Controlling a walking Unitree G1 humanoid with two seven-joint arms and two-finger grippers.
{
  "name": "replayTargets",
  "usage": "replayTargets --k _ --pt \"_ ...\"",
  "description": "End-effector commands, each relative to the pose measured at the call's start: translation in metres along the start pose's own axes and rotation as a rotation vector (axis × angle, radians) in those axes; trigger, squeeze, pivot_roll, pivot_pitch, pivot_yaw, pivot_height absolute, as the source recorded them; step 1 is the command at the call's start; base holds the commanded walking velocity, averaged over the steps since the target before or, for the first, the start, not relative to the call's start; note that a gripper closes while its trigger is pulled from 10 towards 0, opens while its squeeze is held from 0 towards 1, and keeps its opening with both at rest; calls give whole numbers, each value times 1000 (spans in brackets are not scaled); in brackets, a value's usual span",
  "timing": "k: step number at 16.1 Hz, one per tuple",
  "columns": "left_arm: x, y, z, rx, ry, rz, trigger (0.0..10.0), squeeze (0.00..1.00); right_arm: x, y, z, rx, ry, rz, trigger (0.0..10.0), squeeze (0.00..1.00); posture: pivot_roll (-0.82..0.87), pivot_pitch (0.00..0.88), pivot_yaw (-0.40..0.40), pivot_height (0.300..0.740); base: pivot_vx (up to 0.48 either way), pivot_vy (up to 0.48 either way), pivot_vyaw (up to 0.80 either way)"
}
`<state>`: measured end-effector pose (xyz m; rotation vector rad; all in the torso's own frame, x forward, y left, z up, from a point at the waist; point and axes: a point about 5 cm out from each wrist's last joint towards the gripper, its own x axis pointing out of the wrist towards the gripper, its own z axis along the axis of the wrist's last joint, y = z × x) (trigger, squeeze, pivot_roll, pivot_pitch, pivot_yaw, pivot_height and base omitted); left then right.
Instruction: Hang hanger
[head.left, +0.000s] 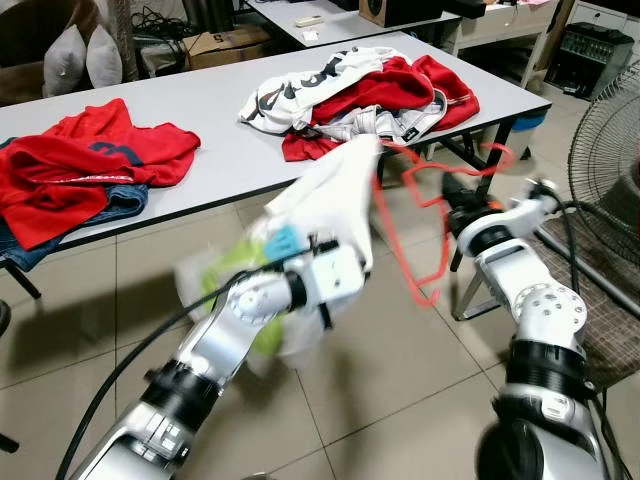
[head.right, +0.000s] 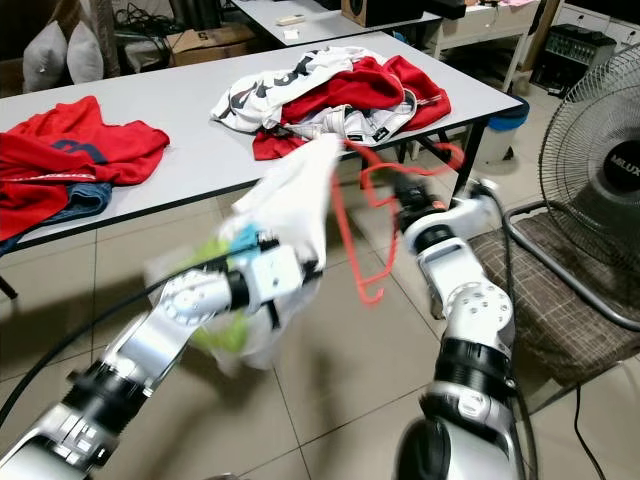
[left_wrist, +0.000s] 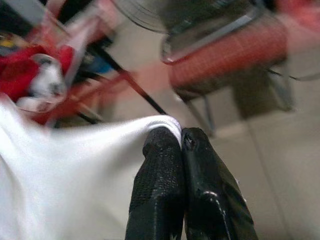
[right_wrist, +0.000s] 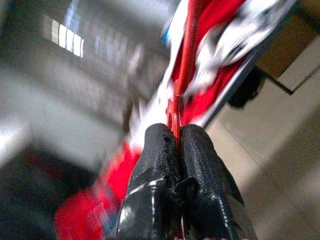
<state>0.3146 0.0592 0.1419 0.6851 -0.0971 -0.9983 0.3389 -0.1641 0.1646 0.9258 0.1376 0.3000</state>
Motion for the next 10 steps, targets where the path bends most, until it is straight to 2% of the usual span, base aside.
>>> replayTargets --k 1,2,3,5,6,8,10 --pt "-1 16 11 21 -57 67 10000 0 0 9 -16 -67 102 49 10000 0 -45 0 33 740 0 0 0" --pt "-2 22 19 46 -103 68 10000 0 -4 8 -24 -90 158 70 10000 0 -45 0 33 740 0 0 0" --pt "-6 27 24 100 -127 53 10000 0 -8 0 -29 -108 197 59 10000 0 -45 0 35 740 0 0 0" --pt "-10 29 27 172 -149 20 10000 0 -14 -9 -29 -142 222 48 10000 0 -45 0 35 740 0 0 0" --pt "-14 29 27 184 -158 -7 10000 0 -20 -11 -27 -155 225 103 10000 0 -43 0 36 740 0 0 0" --pt "-19 24 22 175 -154 -76 10000 0 -31 -13 -27 -212 284 164 10000 0 -41 0 35 740 0 0 0" --pt "-22 30 4 121 -34 -58 10000 0 -40 -22 -23 -278 319 150 10000 0 -38 0 37 740 0 0 0"
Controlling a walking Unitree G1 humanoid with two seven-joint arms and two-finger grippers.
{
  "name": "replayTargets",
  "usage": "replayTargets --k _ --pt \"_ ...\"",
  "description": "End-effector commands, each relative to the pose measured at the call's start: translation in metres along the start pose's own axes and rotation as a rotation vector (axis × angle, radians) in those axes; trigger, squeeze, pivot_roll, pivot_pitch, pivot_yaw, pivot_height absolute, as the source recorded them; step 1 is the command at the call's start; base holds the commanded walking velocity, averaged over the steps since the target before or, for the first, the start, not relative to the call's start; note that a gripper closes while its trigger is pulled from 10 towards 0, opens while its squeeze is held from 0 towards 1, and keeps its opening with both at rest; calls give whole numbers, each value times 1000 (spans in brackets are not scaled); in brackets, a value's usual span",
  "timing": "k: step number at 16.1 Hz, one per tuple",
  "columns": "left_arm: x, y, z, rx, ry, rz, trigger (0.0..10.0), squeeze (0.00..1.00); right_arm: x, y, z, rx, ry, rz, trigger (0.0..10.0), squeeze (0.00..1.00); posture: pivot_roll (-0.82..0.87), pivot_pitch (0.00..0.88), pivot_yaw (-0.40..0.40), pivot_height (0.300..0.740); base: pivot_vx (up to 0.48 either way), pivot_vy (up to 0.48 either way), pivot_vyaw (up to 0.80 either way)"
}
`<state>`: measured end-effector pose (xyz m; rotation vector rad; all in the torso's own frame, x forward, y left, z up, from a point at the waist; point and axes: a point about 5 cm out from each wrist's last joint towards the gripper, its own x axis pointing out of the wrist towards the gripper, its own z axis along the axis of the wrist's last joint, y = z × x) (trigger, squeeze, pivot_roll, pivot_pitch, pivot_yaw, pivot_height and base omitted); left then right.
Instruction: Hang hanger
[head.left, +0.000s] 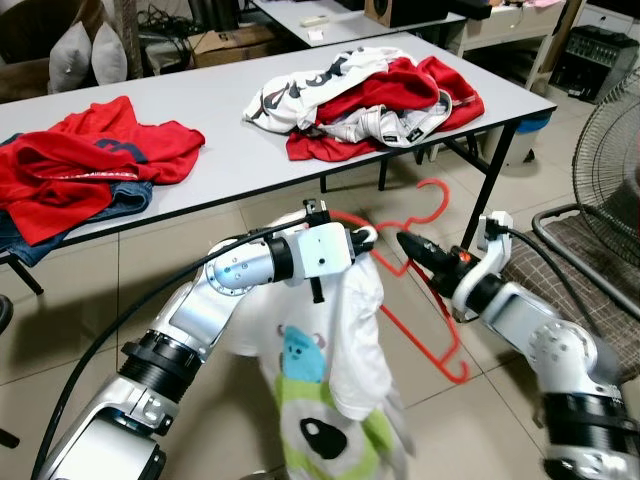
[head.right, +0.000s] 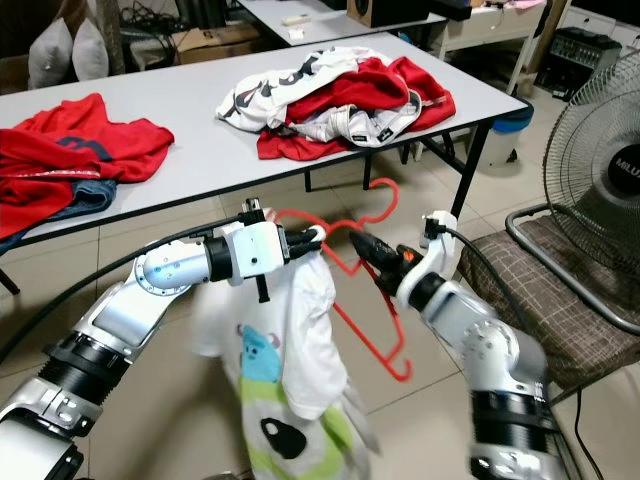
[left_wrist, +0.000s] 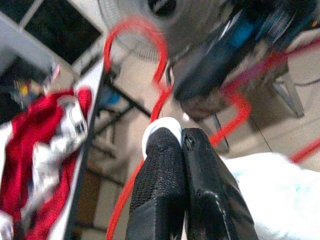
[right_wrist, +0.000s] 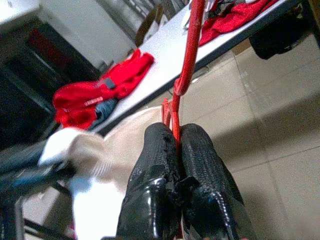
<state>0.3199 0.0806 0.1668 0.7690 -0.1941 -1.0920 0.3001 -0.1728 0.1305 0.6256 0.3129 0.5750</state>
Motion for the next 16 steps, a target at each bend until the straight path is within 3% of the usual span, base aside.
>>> replayTargets --k 1,5,6,8,9,10,11,12,13,14,16 --pt "-5 6 -8 -7 44 22 10000 0 -5 -2 -1 -22 30 -14 10000 0 -42 0 41 740 0 0 0" --pt "-4 7 4 -22 -54 1 10000 0 -16 -5 -10 -93 104 10 10000 0 -47 0 50 740 0 0 0" --pt "-2 9 -3 -41 10 24 10000 0 -18 -7 -9 -109 97 -12 10000 0 -44 0 50 740 0 0 0" --pt "-3 10 -30 -252 164 149 10000 0 -28 -19 1 -191 5 -166 10000 0 -38 0 47 740 0 0 0" --pt "-6 -2 -50 -505 205 283 10000 0 -42 -25 8 -257 -68 -311 10000 0 -48 0 56 740 0 0 0" --pt "-9 -13 -59 -632 222 361 10000 0 -51 -23 6 -331 -69 -343 10000 0 -60 0 59 740 0 0 0" --pt "-25 -49 -70 -668 271 420 10000 0 -67 -13 -18 -486 44 -404 10000 0 -64 0 42 740 0 0 800" --pt "-28 -56 -70 -668 279 428 10000 0 -70 -13 -25 -510 66 -427 10000 0 -61 0 38 740 0 0 800" --pt "-39 -71 -74 -750 307 507 10000 0 -76 -17 -40 -588 105 -473 10000 0 -48 0 25 740 0 0 800" --pt "-52 -84 -81 -822 358 577 10000 0 -78 -19 -53 -605 118 -491 10000 0 -36 0 17 740 0 0 800" --pt "-72 -96 -89 -872 416 675 10000 0 -72 -17 -71 -545 110 -487 10000 0 -2 0 -2 740 0 0 800"
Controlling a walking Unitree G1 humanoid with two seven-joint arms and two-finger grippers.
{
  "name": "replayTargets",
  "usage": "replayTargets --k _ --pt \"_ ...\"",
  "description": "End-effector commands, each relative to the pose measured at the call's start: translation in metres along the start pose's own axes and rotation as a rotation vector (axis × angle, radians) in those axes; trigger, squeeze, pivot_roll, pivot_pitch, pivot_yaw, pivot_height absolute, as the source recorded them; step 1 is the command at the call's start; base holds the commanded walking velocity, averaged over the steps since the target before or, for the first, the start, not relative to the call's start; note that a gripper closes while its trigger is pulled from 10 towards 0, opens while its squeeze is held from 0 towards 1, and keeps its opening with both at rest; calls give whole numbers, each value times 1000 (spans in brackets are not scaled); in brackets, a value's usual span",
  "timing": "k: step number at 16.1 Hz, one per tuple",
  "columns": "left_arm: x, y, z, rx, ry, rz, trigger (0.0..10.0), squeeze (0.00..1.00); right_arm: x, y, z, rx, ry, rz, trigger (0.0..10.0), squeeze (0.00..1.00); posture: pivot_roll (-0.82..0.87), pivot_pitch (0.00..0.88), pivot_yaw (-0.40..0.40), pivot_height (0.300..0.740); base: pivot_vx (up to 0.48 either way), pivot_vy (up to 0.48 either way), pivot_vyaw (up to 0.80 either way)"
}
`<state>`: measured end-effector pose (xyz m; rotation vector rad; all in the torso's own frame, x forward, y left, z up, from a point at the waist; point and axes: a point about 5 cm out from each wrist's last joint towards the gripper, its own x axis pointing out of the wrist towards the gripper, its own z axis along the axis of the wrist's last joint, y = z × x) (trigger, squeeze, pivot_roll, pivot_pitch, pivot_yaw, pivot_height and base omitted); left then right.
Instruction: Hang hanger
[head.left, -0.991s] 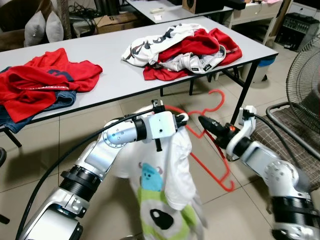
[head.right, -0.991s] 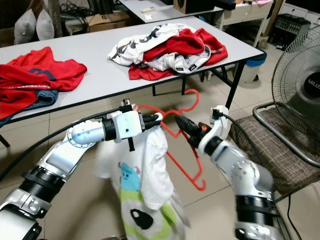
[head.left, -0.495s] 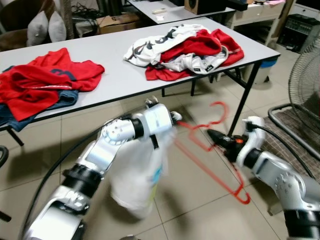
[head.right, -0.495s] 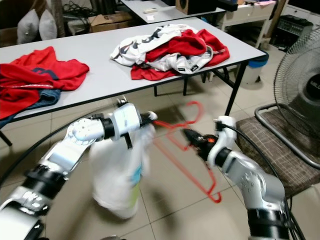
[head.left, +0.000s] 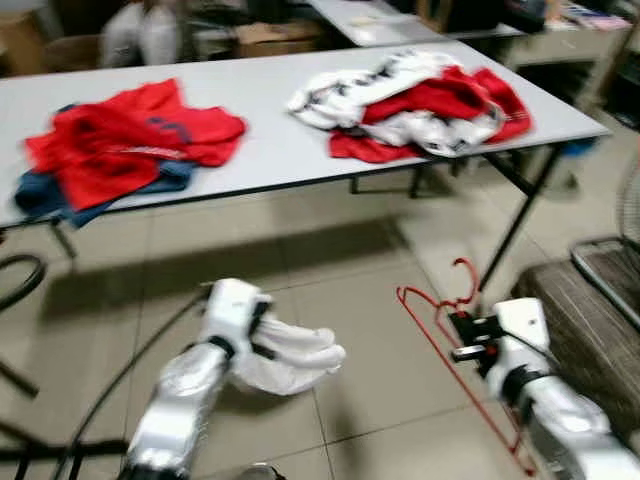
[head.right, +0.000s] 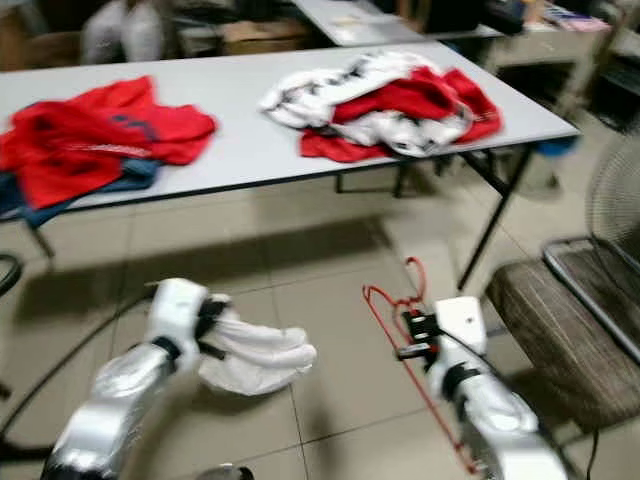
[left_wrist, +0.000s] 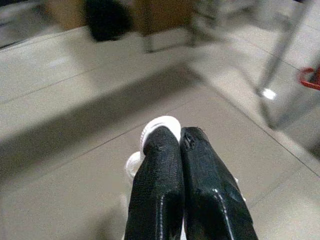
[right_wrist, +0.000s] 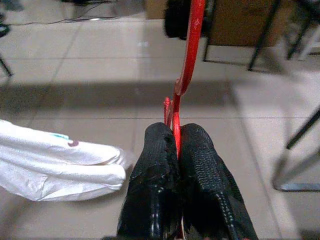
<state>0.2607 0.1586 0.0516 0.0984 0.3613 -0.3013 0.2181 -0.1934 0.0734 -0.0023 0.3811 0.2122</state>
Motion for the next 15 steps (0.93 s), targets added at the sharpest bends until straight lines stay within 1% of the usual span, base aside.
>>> replayTargets --k 1,2,3,4,5,7,9,10,12,13,15 --pt "-4 4 2 -14 -11 31 10000 0 1 3 -3 -11 4 -7 10000 0 11 0 -3 740 0 0 800" --pt "-8 5 0 -64 -3 73 10000 0 6 12 -11 3 26 27 10000 0 50 0 -8 740 0 0 800" --pt "-14 7 -4 -138 27 90 10000 0 12 26 -18 11 38 73 10000 0 65 0 -15 740 0 0 800" --pt "-18 9 -8 -118 54 112 10000 0 14 33 -20 25 42 114 10000 0 75 0 -20 740 0 0 800" --pt "-23 15 -8 -109 48 136 10000 0 16 39 -24 18 56 151 10000 0 105 0 -37 740 0 0 800" --pt "-30 26 -3 -70 19 156 10000 0 22 39 -32 52 79 129 10000 0 135 0 -40 740 0 0 800" --pt "-35 34 -1 -75 25 179 10000 0 24 37 -38 76 84 92 10000 0 138 0 -24 740 0 0 800" --pt "-36 32 3 -68 13 156 10000 0 23 35 -36 109 70 90 10000 0 143 0 -24 740 0 0 800" --pt "-34 30 8 -26 -5 131 10000 0 24 31 -38 95 76 103 10000 0 141 0 -30 740 0 0 800" --pt "-32 29 10 -37 -22 133 10000 0 26 30 -36 95 71 116 10000 0 140 0 -36 740 0 0 800" --pt "-30 23 14 -28 -37 120 10000 0 29 28 -32 94 55 139 10000 0 145 0 -42 740 0 -398 800"
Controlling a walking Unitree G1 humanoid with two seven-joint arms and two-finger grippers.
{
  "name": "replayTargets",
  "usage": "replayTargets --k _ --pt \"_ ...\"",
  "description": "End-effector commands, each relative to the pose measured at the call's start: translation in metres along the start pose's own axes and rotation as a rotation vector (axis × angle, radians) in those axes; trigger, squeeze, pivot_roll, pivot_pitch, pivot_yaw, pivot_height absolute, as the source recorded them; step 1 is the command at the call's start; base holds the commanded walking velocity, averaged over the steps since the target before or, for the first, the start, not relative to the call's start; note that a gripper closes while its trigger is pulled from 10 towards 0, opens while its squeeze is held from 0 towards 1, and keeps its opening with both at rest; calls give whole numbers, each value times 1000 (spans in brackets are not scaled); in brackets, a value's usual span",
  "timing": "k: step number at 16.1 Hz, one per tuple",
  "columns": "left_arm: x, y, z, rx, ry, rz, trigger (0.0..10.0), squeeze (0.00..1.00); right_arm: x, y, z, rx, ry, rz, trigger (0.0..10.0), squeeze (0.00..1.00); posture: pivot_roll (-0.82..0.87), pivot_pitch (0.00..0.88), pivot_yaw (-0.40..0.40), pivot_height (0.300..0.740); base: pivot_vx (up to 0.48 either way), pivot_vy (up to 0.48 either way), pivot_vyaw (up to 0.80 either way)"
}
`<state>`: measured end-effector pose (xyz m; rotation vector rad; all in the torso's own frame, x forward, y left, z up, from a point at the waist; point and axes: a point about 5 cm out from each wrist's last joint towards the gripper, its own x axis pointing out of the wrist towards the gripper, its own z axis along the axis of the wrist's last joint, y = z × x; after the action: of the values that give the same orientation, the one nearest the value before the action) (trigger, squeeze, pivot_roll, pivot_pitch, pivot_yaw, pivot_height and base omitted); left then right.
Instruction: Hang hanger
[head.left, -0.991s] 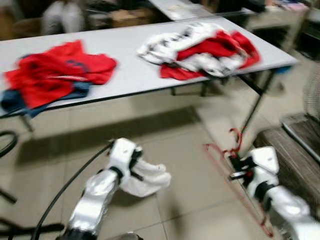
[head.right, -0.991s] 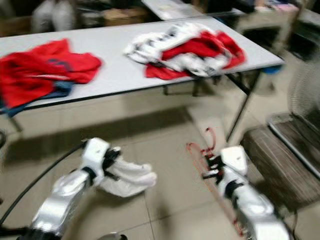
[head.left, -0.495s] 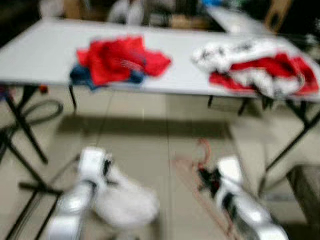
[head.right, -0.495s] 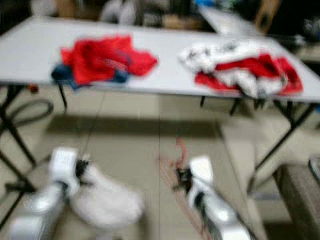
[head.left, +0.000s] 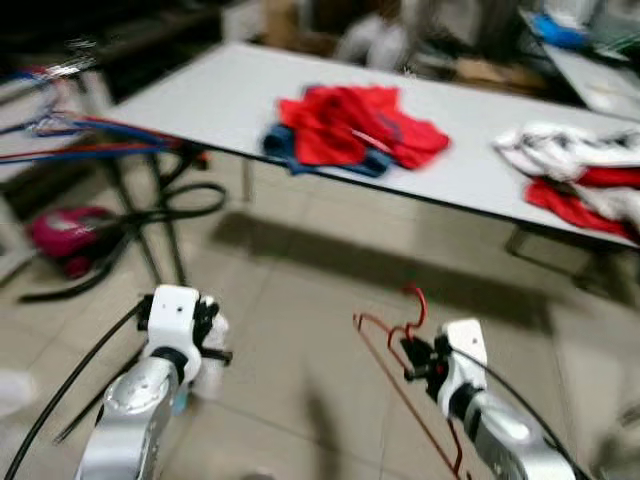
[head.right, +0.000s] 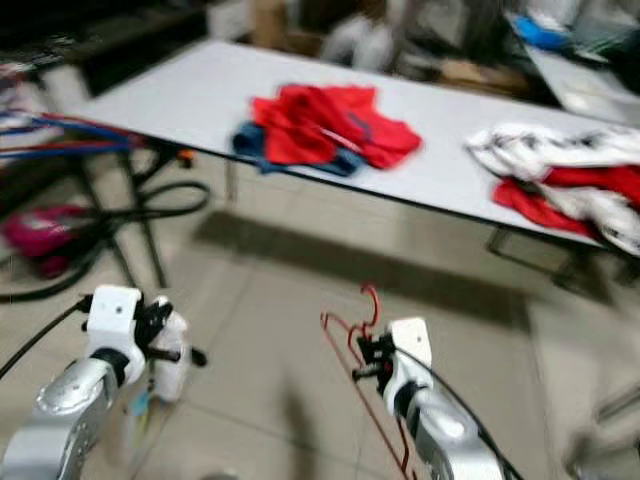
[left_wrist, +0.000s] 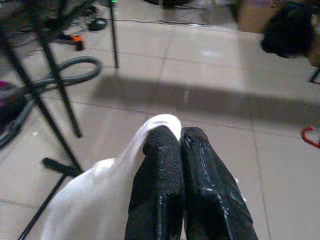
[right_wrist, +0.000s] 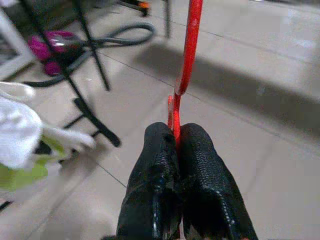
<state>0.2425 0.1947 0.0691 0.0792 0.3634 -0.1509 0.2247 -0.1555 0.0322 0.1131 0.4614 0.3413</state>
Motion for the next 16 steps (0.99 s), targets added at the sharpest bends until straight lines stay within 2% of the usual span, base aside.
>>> replayTargets --k 1,4,11,16 --pt "1 -9 9 19 -39 -29 10000 0 0 -6 3 4 -14 -6 10000 0 146 0 -43 740 0 -401 800" --pt "0 -10 10 40 -43 -33 10000 0 2 -2 5 23 -21 58 10000 0 150 0 -52 740 0 -391 800" --pt "2 -20 10 77 -45 -89 10000 0 -3 -4 1 71 -36 54 10000 0 123 0 -19 740 0 0 800" --pt "6 -21 13 98 -34 -134 10000 0 -5 -5 -2 114 -56 8 10000 0 113 0 20 740 0 0 800"
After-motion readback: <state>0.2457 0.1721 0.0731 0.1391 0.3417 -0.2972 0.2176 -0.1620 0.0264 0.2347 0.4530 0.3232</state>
